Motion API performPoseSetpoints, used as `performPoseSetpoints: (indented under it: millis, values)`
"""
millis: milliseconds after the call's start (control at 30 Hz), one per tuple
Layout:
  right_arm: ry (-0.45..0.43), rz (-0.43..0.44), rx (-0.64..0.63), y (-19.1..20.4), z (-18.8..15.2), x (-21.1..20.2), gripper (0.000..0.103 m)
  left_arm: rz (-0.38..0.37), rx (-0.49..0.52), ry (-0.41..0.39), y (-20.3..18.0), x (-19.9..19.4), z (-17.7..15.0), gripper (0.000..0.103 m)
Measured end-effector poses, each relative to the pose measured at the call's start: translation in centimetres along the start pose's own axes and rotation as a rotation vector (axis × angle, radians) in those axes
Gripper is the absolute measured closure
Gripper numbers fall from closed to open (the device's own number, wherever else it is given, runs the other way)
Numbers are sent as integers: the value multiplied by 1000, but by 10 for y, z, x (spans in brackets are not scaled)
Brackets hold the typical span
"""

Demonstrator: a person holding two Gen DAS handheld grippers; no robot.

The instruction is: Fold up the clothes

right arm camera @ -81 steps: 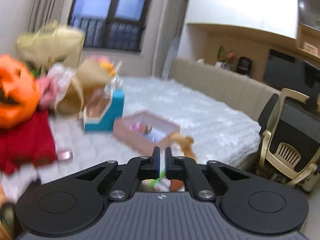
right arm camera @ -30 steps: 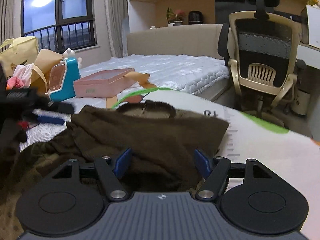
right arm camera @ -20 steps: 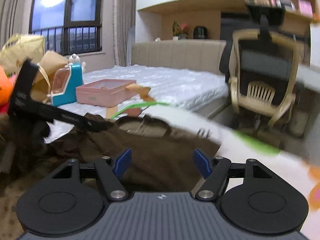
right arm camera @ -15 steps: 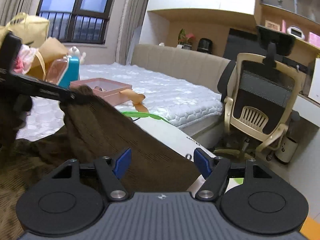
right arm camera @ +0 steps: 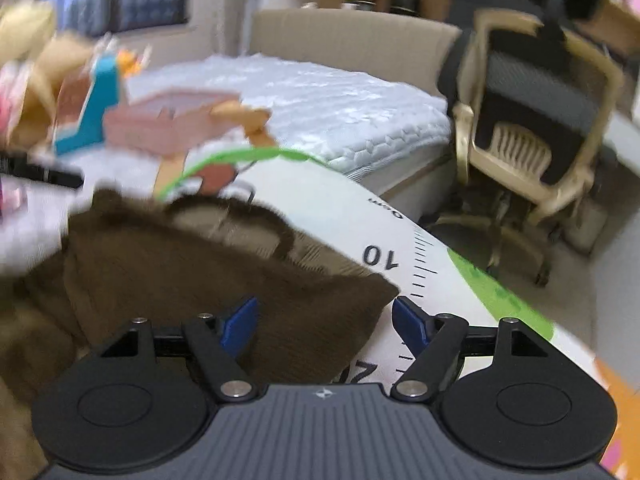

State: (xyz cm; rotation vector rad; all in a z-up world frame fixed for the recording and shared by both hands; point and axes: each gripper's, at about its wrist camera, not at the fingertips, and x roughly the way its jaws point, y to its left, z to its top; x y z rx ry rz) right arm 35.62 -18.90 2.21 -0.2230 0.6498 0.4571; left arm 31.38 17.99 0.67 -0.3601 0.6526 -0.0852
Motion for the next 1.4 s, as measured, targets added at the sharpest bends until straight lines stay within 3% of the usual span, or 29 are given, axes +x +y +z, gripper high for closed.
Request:
performPoseSetpoints:
  millis: [167, 267, 300, 333, 400, 500, 633, 733, 800, 867, 900, 933, 967, 1033, 1133, 1200, 1300, 1400]
  values:
    - [23, -21, 199, -32, 11, 34, 30, -17, -117, 111, 22, 46, 3, 13]
    - [73, -21, 225, -33, 10, 61, 58, -9, -99, 102, 18, 59, -4, 15]
    - [81, -11, 215, -30, 9, 67, 73, -5, -63, 97, 13, 61, -6, 21]
    - [80, -9, 186, -23, 8, 69, 83, -1, -25, 91, 7, 62, -7, 50]
    - [62, -21, 107, -8, 10, 65, 90, -5, 30, 91, -4, 59, -6, 76]
    - [-19, 5, 105, -6, 18, 24, 95, -24, 92, 58, -17, 36, -3, 84]
    - [-165, 52, 77, -3, 16, -70, 96, -107, 164, -52, -33, -53, -5, 86]
    - [-244, 59, 26, 8, -8, -145, 96, -152, 229, -92, -44, -114, -29, 86]
    - [-252, 42, -18, 20, -35, -176, 96, -171, 262, -94, -48, -144, -53, 84]
    - [-231, 29, -56, 31, -65, -196, 96, -177, 298, -57, -49, -162, -82, 77]
    - [-198, 26, -68, 35, -81, -198, 95, -183, 315, -24, -49, -168, -96, 66]
    - [-164, 24, -79, 39, -98, -200, 88, -193, 290, -10, -44, -168, -101, 53]
    - [-131, 22, -91, 44, -114, -203, 81, -202, 261, 3, -39, -168, -105, 46]
    - [-60, 26, -75, 43, -143, -201, 47, -220, 202, 29, -29, -168, -112, 28]
    - [-14, 55, -37, 40, -168, -204, 44, -248, 114, 67, -14, -168, -124, 16]
    - [-38, 87, 11, 34, -168, -207, 40, -265, 55, 92, -4, -167, -131, 10]
    - [-92, 141, 102, 26, -161, -209, 33, -292, -34, 130, 11, -167, -142, 10]
    - [-113, 191, 240, 14, -145, -183, 31, -288, -98, 162, 8, -136, -140, 10]
